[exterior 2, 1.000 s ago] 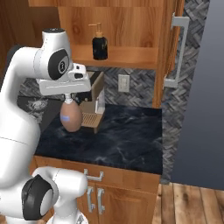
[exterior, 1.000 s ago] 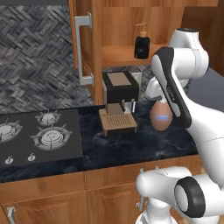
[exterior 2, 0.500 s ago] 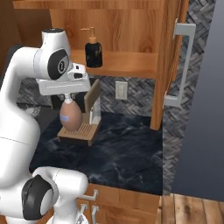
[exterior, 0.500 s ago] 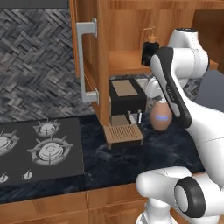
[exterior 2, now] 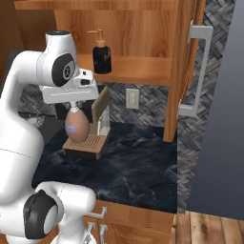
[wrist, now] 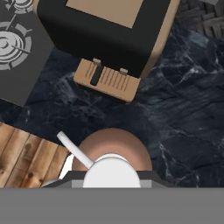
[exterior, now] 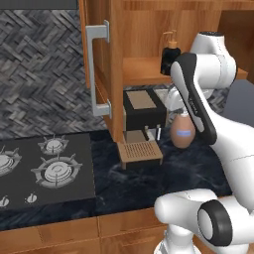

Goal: Pick up the soap dispenser and soap dispenser from the sink, and place them back in the cabinet, and close the cabinet doors.

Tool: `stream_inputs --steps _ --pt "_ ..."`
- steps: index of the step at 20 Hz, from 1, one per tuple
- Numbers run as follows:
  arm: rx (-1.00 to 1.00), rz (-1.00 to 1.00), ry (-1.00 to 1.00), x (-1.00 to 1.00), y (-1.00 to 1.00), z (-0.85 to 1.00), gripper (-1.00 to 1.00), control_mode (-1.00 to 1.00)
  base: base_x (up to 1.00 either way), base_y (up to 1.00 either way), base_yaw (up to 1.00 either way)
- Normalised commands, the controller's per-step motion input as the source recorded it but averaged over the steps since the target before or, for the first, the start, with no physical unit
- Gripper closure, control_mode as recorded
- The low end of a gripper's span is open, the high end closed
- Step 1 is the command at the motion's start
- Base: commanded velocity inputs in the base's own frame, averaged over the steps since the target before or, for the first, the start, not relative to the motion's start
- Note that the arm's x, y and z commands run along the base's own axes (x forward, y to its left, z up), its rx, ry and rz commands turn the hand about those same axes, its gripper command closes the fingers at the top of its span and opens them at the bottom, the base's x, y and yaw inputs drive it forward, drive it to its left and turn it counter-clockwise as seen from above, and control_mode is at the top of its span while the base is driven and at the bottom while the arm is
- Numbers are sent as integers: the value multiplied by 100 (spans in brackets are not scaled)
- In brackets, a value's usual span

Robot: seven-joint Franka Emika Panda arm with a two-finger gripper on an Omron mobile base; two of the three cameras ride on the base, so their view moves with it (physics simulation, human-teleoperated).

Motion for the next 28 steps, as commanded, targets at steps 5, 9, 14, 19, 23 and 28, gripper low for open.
stream_inputs --steps 5,9,14,19,23,28 --pt "0 0 0 0 0 0 100 100 0 -30 0" --pt "0 0 0 0 0 0 100 100 -16 -25 -6" --pt "0 0 0 0 0 0 100 100 -20 -19 -16" --pt "0 0 0 0 0 0 100 100 -1 -25 -14" --pt "0 0 0 0 0 0 100 100 6 -32 -4" --pt "0 0 0 0 0 0 100 100 21 -43 0"
